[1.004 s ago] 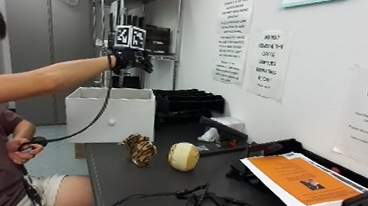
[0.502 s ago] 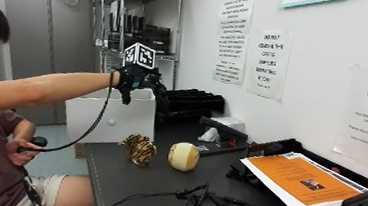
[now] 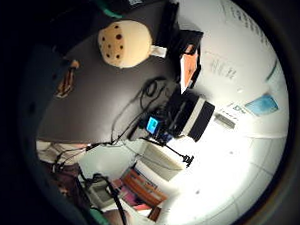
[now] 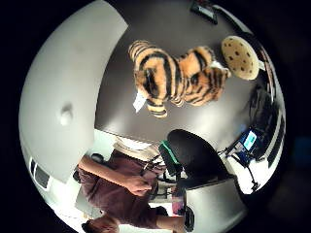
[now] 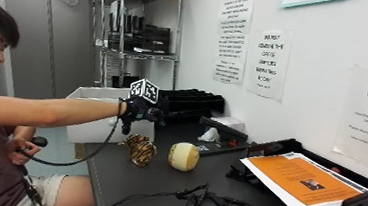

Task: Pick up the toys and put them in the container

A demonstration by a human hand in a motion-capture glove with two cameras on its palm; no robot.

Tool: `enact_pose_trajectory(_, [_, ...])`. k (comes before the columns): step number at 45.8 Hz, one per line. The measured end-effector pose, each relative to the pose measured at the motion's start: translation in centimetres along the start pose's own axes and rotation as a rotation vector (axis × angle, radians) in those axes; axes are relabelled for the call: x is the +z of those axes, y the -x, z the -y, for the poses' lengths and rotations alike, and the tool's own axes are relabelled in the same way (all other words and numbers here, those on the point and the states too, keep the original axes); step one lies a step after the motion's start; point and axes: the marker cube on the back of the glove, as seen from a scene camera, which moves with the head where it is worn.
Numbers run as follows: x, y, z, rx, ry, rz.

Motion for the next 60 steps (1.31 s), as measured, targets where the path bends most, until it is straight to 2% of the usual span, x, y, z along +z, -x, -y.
enact_pose_trajectory(14, [5.7,2.2,3.1,-0.082,0.076,0.033])
enact_pose_trajectory(24, [8.8,3.2,4.2,-0.163,-0.010,0.159])
enact_pose_trajectory(36, [9.4,3.4,4.9,-0.161,-0.116,0.253])
enact_pose_trajectory(43, [10.1,3.4,5.2,-0.103,-0.258,0.381])
enact_pose_trajectory(49, [10.3,3.3,4.6,-0.087,-0.261,0.455])
enact_pose_trajectory(60, [4.6,1.2,0.4,-0.072,-0.303,0.536])
